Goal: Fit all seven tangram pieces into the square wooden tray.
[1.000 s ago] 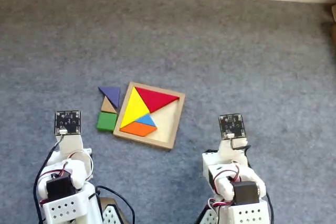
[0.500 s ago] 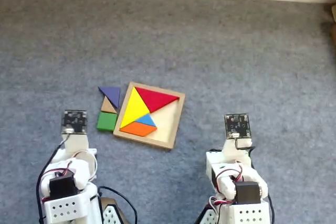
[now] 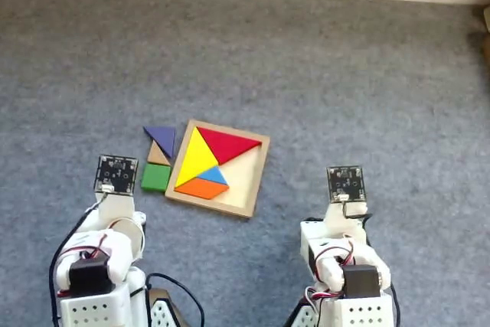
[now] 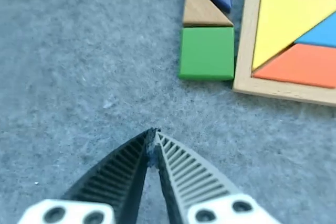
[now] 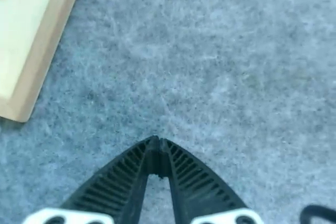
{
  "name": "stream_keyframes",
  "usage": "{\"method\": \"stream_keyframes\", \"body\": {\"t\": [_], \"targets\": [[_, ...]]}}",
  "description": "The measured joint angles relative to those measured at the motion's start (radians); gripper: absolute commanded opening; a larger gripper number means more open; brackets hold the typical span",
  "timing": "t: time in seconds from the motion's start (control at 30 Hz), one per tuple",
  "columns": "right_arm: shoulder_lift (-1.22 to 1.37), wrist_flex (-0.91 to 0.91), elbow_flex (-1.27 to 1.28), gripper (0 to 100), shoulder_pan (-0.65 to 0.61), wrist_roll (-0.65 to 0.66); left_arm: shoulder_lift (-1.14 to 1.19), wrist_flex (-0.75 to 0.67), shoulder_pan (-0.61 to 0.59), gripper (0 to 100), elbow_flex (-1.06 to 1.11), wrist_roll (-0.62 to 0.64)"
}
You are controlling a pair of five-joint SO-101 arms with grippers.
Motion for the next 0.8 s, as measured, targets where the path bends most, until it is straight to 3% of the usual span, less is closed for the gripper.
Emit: {"method": "stream_keyframes", "body": {"t": [0.13,0.27,0.4,0.57,0.8], "targets": [[0.0,0.0,0.0,0.5,0.0,0.0,0.0,0.003,-0.005,1,-0.04,-0.002],[0.0,0.0,0.0,0.5,0.0,0.0,0.0,-0.083,-0.005,1,-0.055,-0.009],[0.0,0.0,0.0,0.5,0.0,0.0,0.0,-0.152,-0.005,1,-0.112,-0.137],[0.0,0.0,0.0,0.5,0.0,0.0,0.005,-0.127,0.029,6,-0.204,-0.167],[0.0,0.0,0.0,0.5,0.0,0.0,0.322,-0.127,0.046,8,-0.339,-0.169]]}}
